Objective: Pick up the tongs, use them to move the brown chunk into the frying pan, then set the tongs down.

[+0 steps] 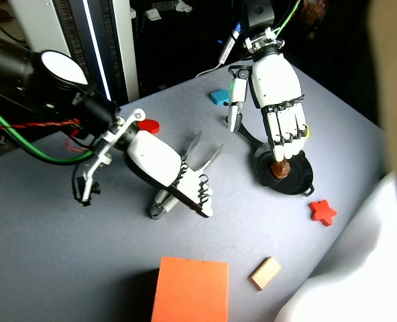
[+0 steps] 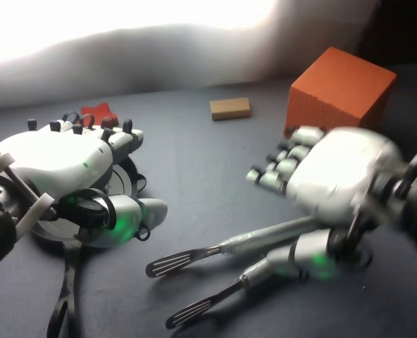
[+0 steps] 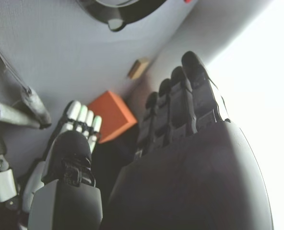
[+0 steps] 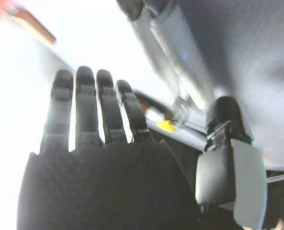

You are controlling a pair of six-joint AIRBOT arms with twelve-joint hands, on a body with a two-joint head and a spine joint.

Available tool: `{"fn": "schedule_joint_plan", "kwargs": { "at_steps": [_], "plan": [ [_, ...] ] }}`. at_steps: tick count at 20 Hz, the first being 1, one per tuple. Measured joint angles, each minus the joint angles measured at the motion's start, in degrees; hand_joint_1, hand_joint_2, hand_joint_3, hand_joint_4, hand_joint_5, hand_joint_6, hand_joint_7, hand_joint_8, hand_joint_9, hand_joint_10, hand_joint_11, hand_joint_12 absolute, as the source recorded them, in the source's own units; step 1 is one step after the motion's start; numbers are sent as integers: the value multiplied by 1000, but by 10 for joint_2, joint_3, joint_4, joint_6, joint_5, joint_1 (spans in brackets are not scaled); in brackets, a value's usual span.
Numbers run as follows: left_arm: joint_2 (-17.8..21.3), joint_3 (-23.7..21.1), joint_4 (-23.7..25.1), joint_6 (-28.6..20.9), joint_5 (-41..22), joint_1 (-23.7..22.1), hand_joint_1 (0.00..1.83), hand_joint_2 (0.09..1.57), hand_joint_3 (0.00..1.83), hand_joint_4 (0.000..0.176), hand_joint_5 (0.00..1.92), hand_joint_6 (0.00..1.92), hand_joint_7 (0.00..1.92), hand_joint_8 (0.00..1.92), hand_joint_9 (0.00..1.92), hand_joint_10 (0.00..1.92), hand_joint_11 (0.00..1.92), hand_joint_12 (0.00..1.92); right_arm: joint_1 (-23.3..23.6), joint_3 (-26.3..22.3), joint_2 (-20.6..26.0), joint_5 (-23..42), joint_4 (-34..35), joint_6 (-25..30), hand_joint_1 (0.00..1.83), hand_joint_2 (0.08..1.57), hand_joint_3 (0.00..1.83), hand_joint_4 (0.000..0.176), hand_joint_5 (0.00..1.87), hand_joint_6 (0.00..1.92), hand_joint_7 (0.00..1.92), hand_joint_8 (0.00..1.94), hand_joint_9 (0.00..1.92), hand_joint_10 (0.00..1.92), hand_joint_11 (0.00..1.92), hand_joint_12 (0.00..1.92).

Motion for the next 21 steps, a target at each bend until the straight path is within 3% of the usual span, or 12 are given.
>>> {"fn": "schedule_joint_plan", "kwargs": {
  "at_steps": [3,5,6,7,10,11,12,13,14,15,18,21],
  "plan": [
    [-7,-2,-5,8,-12,-5,139,1320,2,16,230,24,275,10,236,21,0,673,45,-34,64,-17,159,-81,42,1159,0,0,515,68,693,30,551,458,0,1492],
    [-14,-2,-1,16,-18,-8,127,1327,6,0,381,33,443,25,395,53,0,1049,69,-56,108,-18,174,-85,97,1215,9,0,675,135,870,98,545,939,92,1681],
    [-17,-2,-2,16,-17,-10,175,1315,0,0,424,39,494,33,445,67,0,1163,78,-61,125,-9,166,-85,111,1238,9,0,721,165,916,128,563,1029,142,1699],
    [-18,-4,-2,16,-14,-12,204,1325,2,0,491,48,579,47,541,104,51,1285,89,-67,156,14,178,-103,169,1265,4,0,826,310,960,321,603,1190,230,1757],
    [-21,-4,-5,18,-19,-12,340,1348,2,0,763,74,935,106,844,338,396,1311,94,-78,207,91,243,-171,124,1354,6,0,940,978,908,1294,719,1636,479,1918],
    [-23,-5,-4,20,-20,-13,347,1351,1,0,854,56,1022,123,859,524,503,1329,98,-79,212,118,236,-185,111,1378,8,0,932,1280,980,1453,817,1738,609,1920],
    [-28,-5,-5,22,-20,-17,408,1339,0,0,976,60,1004,416,805,933,586,1429,104,-78,212,133,230,-191,99,1396,9,0,918,1459,1032,1516,883,1788,685,1921],
    [-33,-5,-2,24,-19,-19,448,1355,1,0,856,1044,947,1233,880,1471,730,1676,104,-78,205,146,225,-197,124,1466,20,0,1056,1754,1176,1761,1108,1916,1013,1921],
    [-34,-5,-2,26,-20,-21,448,1355,1,0,856,1044,947,1233,880,1471,730,1676,104,-77,200,150,227,-197,124,1466,20,0,1056,1754,1176,1761,1108,1916,1013,1921],
    [-34,-5,-4,27,-23,-22,422,1380,5,0,838,1455,1003,1473,984,1639,871,1759,104,-74,194,153,232,-196,244,1511,25,0,1103,1875,1212,1900,1194,1920,1133,1921],
    [-34,-5,-1,34,-33,-26,531,1436,15,0,881,1892,1028,1900,1077,1914,1083,1918,105,-48,174,143,228,-180,581,1521,5,0,1151,1921,1290,1941,1332,1921,1308,1921],
    [-35,-4,-3,37,-33,-33,528,1471,13,0,914,1898,1065,1863,1108,1921,1093,1921,105,-31,167,135,229,-164,594,1517,1,0,1080,1921,1233,1941,1279,1921,1270,1921]
  ]
}}
